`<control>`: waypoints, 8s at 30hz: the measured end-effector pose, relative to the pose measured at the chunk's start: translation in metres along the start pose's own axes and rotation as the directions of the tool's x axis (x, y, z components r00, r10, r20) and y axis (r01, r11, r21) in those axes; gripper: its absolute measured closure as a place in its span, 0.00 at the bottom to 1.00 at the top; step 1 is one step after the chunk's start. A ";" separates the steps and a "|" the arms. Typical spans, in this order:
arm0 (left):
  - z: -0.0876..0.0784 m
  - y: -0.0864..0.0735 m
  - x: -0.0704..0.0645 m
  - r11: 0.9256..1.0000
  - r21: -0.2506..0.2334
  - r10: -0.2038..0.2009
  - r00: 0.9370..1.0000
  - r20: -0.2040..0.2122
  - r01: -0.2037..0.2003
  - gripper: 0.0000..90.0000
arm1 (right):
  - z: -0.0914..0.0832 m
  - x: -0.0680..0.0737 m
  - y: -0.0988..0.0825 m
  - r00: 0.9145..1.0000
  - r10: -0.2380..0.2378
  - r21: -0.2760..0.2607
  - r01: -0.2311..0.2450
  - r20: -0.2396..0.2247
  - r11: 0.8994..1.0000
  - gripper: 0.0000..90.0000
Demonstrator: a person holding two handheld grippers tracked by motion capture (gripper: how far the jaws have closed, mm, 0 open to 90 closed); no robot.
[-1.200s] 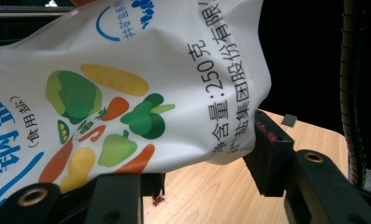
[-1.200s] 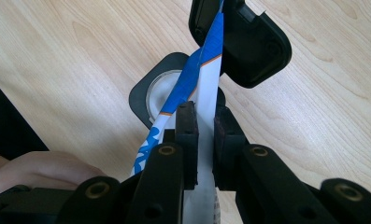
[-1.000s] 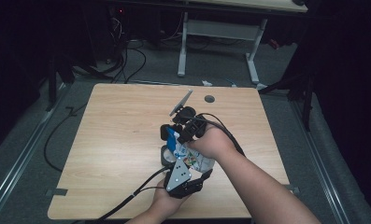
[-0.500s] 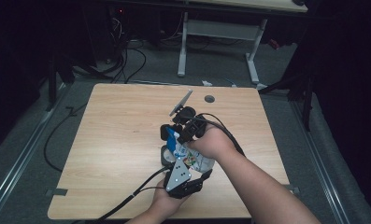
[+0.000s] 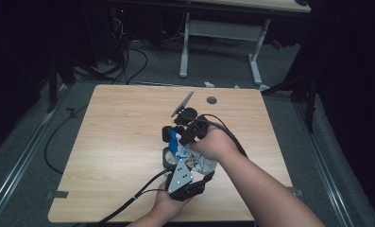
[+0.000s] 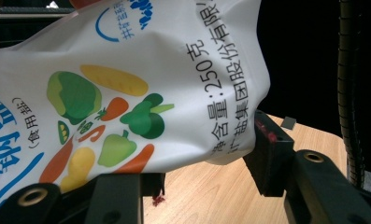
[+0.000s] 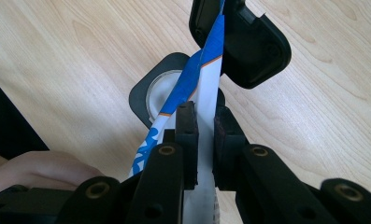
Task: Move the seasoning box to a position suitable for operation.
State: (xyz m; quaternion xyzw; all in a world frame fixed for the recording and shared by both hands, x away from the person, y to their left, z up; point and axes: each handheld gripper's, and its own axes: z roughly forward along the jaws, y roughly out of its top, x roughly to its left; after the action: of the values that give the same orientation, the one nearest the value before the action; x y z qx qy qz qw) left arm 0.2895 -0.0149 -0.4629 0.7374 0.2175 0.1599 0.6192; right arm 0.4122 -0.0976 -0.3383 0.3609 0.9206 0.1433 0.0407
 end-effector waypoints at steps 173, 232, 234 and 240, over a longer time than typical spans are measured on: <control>0.001 -0.017 -0.002 0.997 0.022 0.076 0.997 -0.012 -0.075 0.60 | 0.003 -0.004 -0.010 0.998 0.031 0.045 -0.029 -0.059 0.999 0.89; -0.029 -0.052 0.014 0.999 0.054 -0.004 1.000 0.013 0.003 0.50 | -0.019 -0.048 -0.076 0.985 0.172 -0.021 -0.172 -0.005 0.985 0.96; -0.032 -0.053 0.016 0.999 0.052 -0.004 1.000 0.006 0.004 0.50 | -0.018 -0.052 -0.082 0.983 0.181 -0.033 -0.181 -0.003 0.983 0.96; -0.045 -0.054 0.030 0.998 0.063 0.000 0.999 -0.037 0.002 0.50 | -0.010 -0.062 -0.099 0.978 0.208 -0.083 -0.206 0.019 0.975 0.96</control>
State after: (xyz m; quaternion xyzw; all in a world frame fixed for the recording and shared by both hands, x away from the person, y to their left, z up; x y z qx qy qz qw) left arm 0.2859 0.0467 -0.5092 0.7533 0.2342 0.1661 0.5917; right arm 0.3917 -0.2107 -0.3598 0.4547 0.8709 0.1789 0.0529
